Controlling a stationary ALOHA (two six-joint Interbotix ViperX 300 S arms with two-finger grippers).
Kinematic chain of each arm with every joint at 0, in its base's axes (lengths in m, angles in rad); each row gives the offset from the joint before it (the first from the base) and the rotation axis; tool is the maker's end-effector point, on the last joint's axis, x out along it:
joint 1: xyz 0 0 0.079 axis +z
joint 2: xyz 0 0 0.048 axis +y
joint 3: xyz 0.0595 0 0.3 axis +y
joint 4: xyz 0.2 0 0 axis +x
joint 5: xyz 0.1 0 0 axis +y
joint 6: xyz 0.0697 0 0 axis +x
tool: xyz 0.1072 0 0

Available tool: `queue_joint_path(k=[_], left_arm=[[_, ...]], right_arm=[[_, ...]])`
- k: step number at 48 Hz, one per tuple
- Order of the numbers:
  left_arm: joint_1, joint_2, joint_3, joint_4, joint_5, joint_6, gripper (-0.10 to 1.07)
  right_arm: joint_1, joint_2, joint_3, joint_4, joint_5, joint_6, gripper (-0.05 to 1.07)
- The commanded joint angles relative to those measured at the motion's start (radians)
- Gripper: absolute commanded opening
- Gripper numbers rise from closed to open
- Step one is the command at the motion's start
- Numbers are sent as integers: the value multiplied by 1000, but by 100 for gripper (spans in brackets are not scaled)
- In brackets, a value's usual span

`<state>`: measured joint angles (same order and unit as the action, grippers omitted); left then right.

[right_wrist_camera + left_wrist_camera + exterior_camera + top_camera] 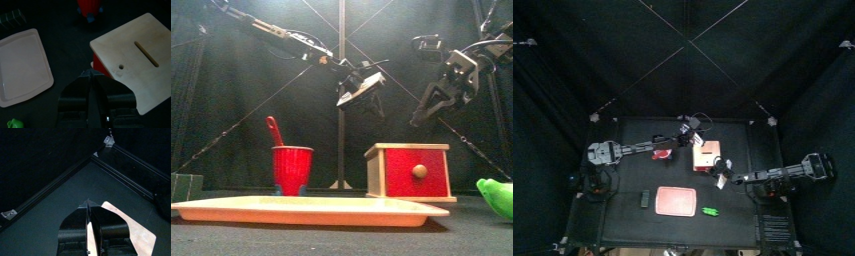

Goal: Grab pea

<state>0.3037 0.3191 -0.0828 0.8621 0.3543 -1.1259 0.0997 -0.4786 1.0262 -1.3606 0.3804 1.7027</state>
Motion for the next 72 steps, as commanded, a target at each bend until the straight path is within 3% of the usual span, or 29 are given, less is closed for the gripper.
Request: queue_joint_path(k=[1, 10, 30, 40, 48, 60, 72], left_arm=[[-12, -60, 9, 5, -5, 2, 42], [-58, -149, 112, 26, -6, 5, 42], [-247, -387, 419, 41, -12, -2, 42], [-322, -443, 538, 41, -35, -2, 42], [-365, -482, 630, 61, -135, 2, 43], [-367, -572, 787, 74, -377, 3, 43], [-360, -595, 871, 140, -534, 71, 43]], right_arm=[[17, -29, 2, 11, -2, -2, 51], [43, -41, 14, 14, -5, -3, 52], [103, -55, -15, 71, -21, -8, 52], [173, -87, -15, 179, -29, -8, 52], [219, -98, -15, 288, -14, -9, 52], [225, -101, -18, 402, 48, -11, 52], [236, -110, -43, 433, 75, -11, 53]])
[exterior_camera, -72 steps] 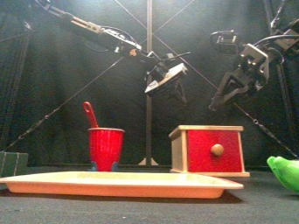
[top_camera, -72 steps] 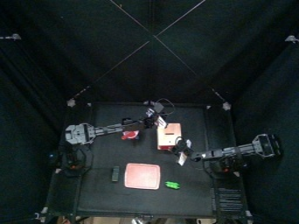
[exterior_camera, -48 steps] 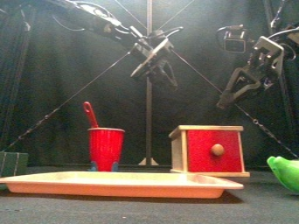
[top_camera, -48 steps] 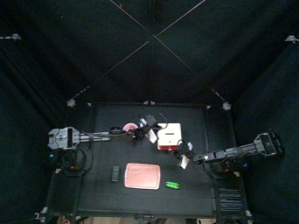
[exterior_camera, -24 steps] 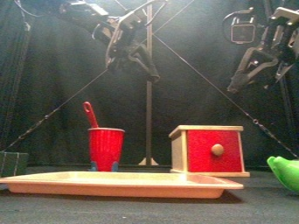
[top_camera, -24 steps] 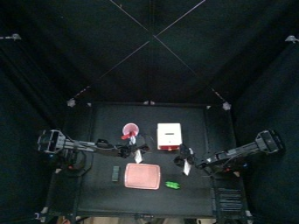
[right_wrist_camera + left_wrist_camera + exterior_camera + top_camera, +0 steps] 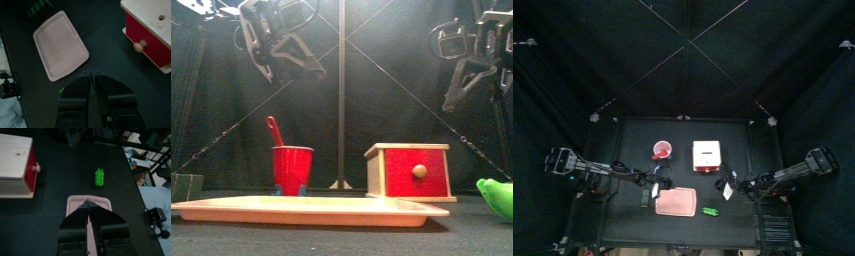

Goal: Grab pea

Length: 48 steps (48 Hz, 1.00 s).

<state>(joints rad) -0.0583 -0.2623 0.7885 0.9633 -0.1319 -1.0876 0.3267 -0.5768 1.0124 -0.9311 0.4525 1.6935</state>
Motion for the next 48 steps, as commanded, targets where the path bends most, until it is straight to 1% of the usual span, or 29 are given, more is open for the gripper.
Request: queue_joint_path(k=[1, 3, 6, 14, 18, 23, 26, 31, 36, 40, 42, 45, 48], left_arm=[[2, -12, 6, 54, -60, 46, 43], [0, -14, 18, 80, -91, 89, 43], [-2, -14, 32, 87, -132, 141, 43], [3, -20, 74, 18, -249, 264, 43], [3, -31, 112, -54, -324, 350, 43], [14, -48, 158, -170, -408, 480, 43], [34, -67, 190, -259, -463, 586, 43], [35, -83, 241, -400, -540, 736, 43], [35, -87, 276, -545, -581, 868, 43], [31, -86, 290, -640, -583, 939, 43], [14, -86, 296, -680, -583, 966, 43], [-2, -86, 299, -703, -583, 989, 43], [-17, -86, 299, -704, -583, 1002, 43]], right_arm=[[11, -12, -29, 3, 5, -2, 53], [15, -11, -31, 9, 6, -2, 53], [17, -11, -32, 32, 17, -2, 53], [23, -12, -48, 117, 94, -3, 53], [44, -15, -60, 164, 152, -5, 53], [81, -18, -84, 207, 219, -5, 53], [103, -18, -103, 221, 262, -5, 53], [135, -15, -132, 235, 337, -5, 53], [160, -5, -150, 249, 387, -5, 53], [181, 11, -163, 262, 397, -5, 53], [199, 21, -167, 261, 397, -5, 53], [224, 34, -170, 256, 396, -5, 53], [250, 46, -170, 252, 396, -5, 53]])
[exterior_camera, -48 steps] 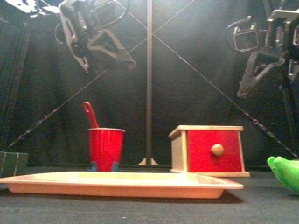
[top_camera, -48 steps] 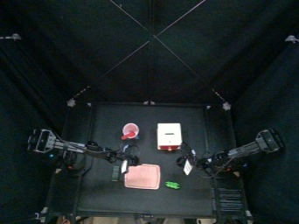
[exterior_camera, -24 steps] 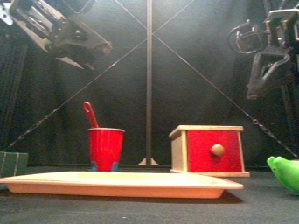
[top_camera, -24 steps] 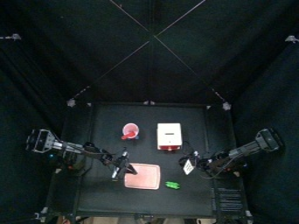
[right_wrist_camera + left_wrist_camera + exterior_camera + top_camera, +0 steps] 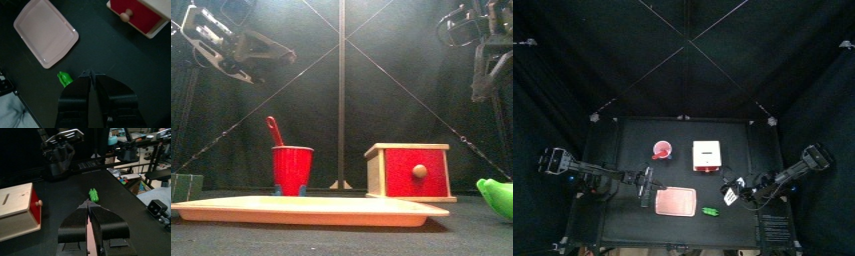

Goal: Grab pea

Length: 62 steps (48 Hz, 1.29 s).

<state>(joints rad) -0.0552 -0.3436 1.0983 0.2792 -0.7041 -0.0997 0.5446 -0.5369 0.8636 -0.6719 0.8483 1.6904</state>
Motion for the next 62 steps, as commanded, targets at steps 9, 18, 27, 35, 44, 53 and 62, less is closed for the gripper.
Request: queue_joint_path(k=[9, 18, 27, 35, 44, 53, 62], left_arm=[[-32, -3, -9, -17, -11, 18, 43], [-32, 2, -9, -18, -9, 18, 43], [-29, 3, -6, -18, -9, 18, 43], [-29, 3, -6, -20, -11, 17, 43], [-29, 5, -5, -28, -9, 17, 43], [-29, 5, -3, -37, -11, 17, 43], [-29, 6, -2, -37, -9, 17, 43]], right_arm=[[80, 37, -20, -12, -18, -2, 58], [80, 69, -17, -32, -44, -2, 76], [81, 118, -14, -71, -92, -2, 89], [89, 166, -14, -132, -140, -2, 100], [89, 204, -20, -150, -158, 0, 104], [87, 235, -14, -156, -264, 0, 104], [83, 272, -6, -156, -310, 0, 104]])
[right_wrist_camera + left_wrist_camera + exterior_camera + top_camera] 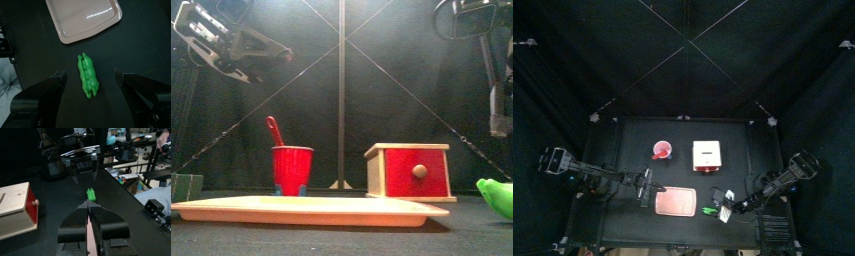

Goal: Grab pea

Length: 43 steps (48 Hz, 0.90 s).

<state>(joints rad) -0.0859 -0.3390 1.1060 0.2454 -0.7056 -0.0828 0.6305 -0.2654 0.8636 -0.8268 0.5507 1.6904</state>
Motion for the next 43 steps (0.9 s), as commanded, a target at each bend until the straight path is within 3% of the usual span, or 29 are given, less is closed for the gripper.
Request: queue_joint_path(k=[1, 43], left_arm=[[2, 2, -9, -5, -8, 0, 43], [2, 2, -2, -21, -8, -2, 43]], right_arm=[[-3, 6, -6, -3, -17, 0, 104], [-15, 233, -21, -84, -198, 0, 104]])
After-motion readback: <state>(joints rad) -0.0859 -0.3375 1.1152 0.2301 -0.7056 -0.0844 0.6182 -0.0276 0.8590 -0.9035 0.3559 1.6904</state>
